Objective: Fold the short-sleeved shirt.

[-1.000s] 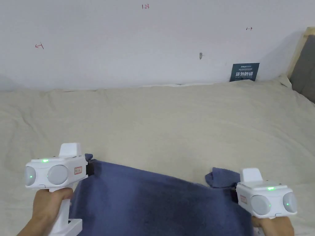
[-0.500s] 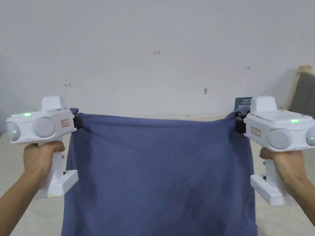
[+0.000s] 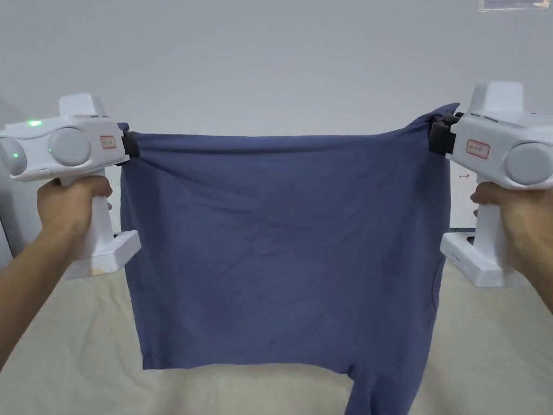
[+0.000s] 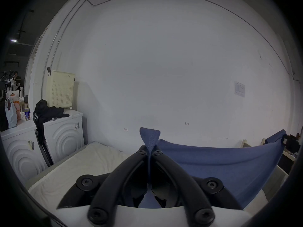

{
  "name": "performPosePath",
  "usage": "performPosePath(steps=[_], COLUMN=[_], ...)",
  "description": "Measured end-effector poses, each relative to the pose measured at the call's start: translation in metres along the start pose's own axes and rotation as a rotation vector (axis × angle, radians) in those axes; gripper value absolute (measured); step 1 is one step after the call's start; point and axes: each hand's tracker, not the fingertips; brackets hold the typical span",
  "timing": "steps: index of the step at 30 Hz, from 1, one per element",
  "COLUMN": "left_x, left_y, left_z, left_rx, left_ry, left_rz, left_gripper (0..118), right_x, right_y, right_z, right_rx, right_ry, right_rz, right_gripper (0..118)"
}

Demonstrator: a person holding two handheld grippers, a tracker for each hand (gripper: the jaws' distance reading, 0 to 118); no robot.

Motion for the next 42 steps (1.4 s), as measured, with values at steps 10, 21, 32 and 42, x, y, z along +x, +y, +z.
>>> performPosePath(steps=[10,21,32,42], left_x=[-0.006,-0.027,-0.069,-0.094], left_y=[-0.063,-0.228,-0.367,-0.433], left_z=[-0.066,-0.086,0.042,0.181], left_rx=[-0.009,-0.251,-0.508,-0.662], left_ry=[0.021,0.004,0.015,0.042], left_rz=[-0.070,-0.077,-0.063,-0.007], left_gripper=[3,3,3,3], right_x=[0.003,0.003,0.017,0.003], right_y=[-0.072,-0.236,-0.351,-0.399], right_z=[-0.052,-0.044,0.094,0.240], right_rx=[-0.054,-0.332,-0.538,-0.677], right_ry=[0.001,0.003,0.032,0.021], right_rz=[0.019,-0.075,-0.171,-0.207], right_gripper=[7,7,7,7])
